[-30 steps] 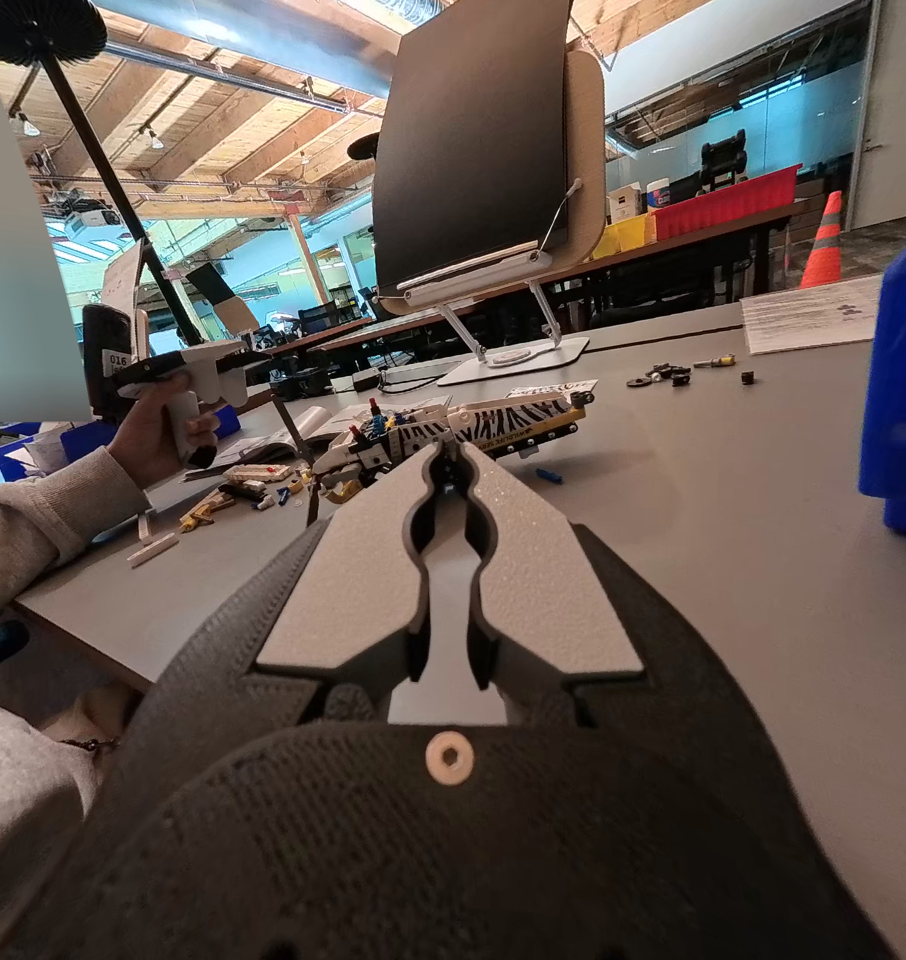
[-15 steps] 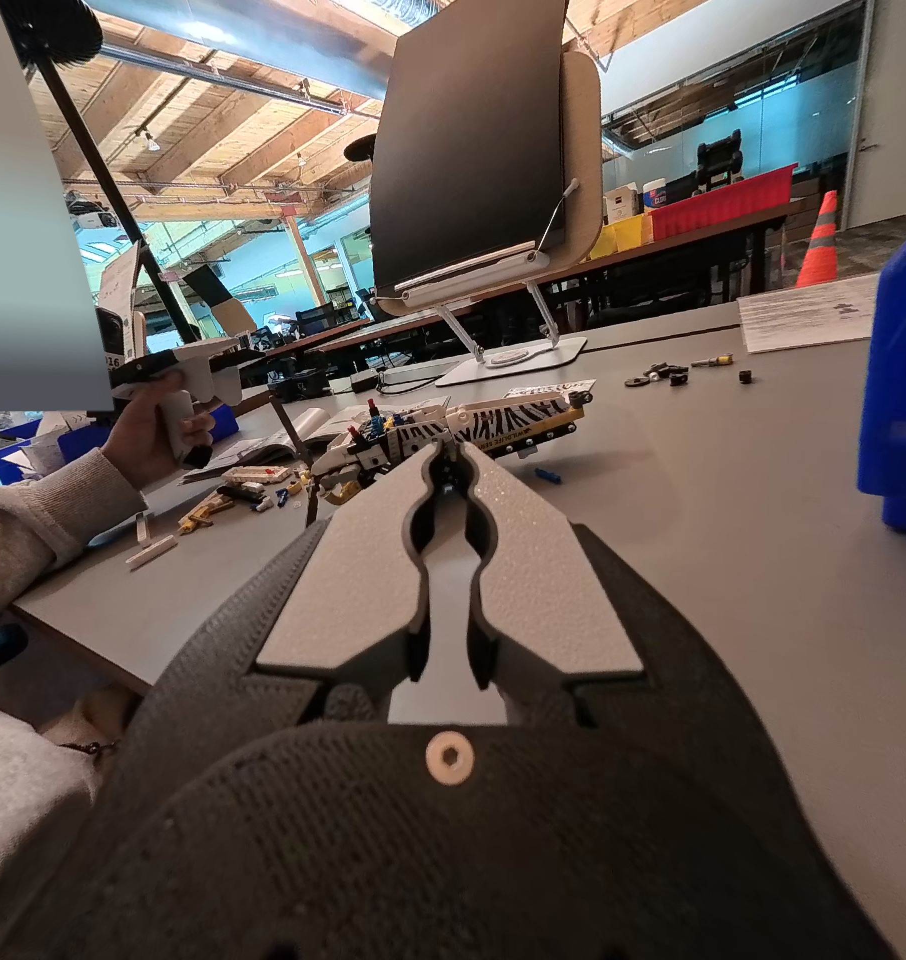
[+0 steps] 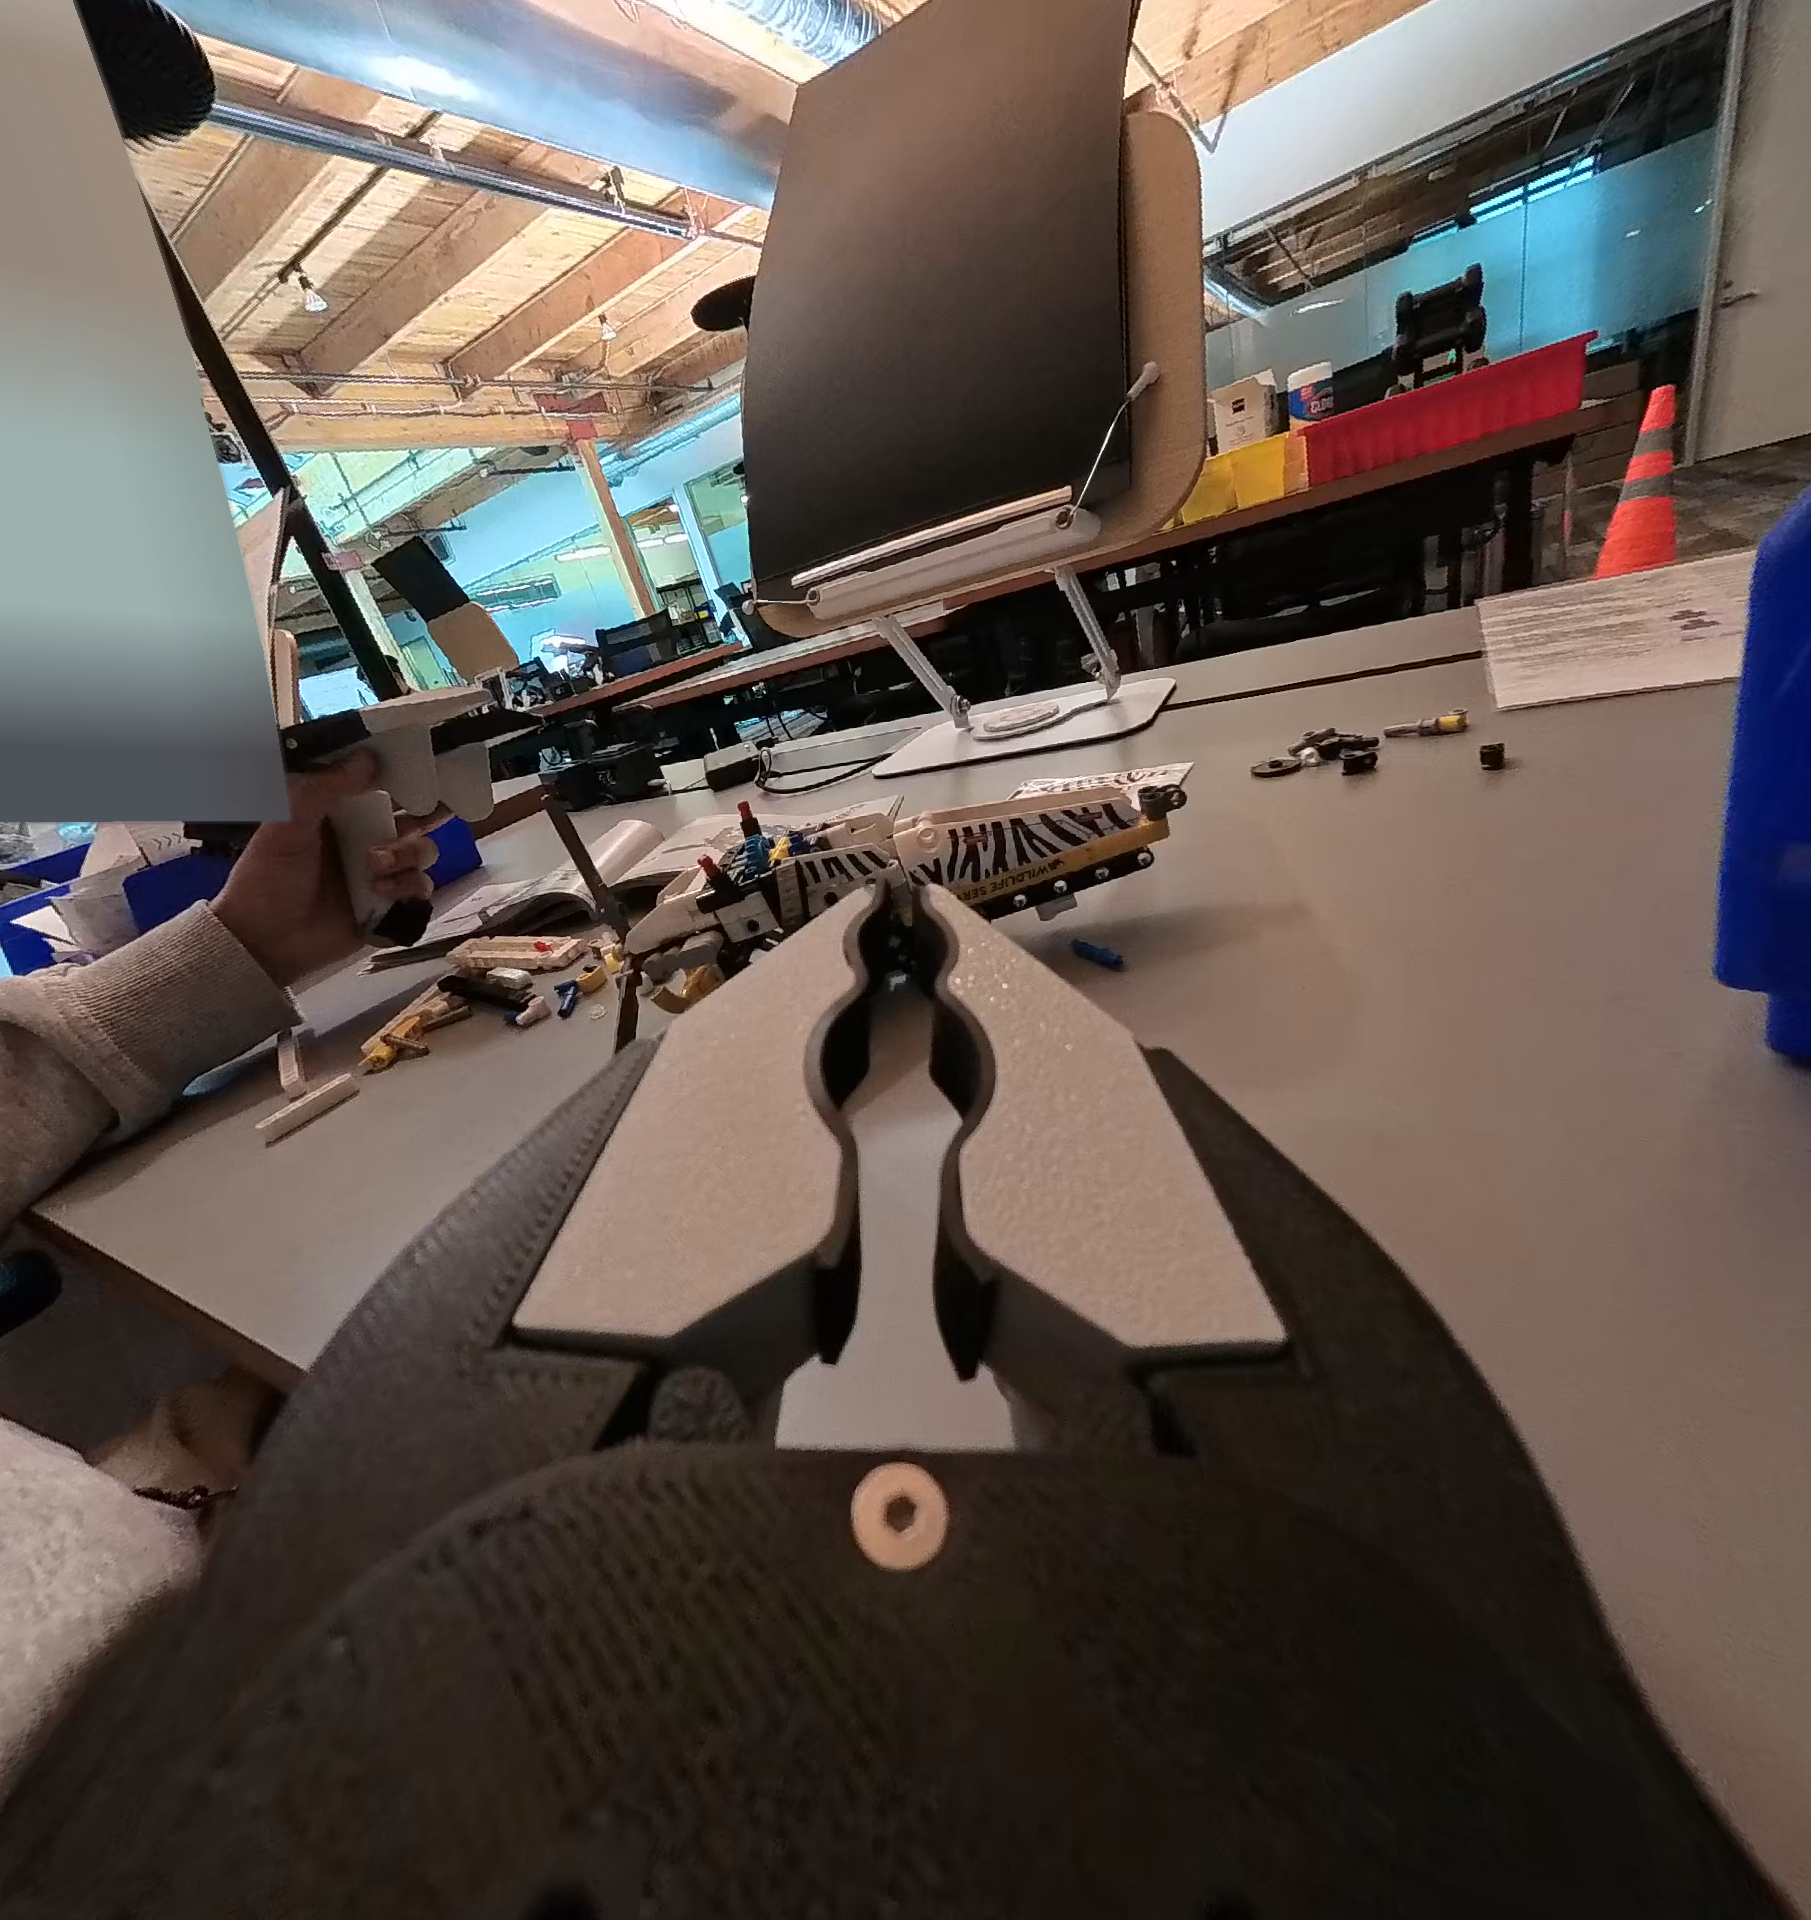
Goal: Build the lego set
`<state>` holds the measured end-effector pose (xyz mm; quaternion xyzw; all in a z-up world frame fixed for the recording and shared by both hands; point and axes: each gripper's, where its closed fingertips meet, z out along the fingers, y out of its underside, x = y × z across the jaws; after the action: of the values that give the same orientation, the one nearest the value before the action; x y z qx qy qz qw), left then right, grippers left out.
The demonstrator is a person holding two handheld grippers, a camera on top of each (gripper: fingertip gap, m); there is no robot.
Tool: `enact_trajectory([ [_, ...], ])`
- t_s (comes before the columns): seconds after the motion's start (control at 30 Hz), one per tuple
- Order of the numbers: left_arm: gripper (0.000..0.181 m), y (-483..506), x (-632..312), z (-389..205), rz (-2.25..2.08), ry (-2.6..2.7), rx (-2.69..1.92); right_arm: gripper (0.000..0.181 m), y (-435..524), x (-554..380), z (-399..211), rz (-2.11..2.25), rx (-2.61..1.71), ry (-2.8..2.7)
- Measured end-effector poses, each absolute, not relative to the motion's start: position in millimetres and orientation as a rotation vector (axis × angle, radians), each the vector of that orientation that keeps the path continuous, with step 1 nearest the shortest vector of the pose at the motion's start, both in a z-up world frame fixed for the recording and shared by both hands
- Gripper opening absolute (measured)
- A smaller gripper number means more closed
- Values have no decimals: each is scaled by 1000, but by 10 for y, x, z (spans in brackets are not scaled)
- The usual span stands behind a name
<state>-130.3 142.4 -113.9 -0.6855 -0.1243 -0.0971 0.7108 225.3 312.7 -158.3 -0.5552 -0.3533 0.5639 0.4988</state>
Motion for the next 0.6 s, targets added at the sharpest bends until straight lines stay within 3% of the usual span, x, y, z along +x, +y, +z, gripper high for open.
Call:
enact_trajectory([
  [0.6,70,1430,-1299,-1172,-212,-278,-1542,1,3125,2253,-1584,1361,-1345,-856],
])
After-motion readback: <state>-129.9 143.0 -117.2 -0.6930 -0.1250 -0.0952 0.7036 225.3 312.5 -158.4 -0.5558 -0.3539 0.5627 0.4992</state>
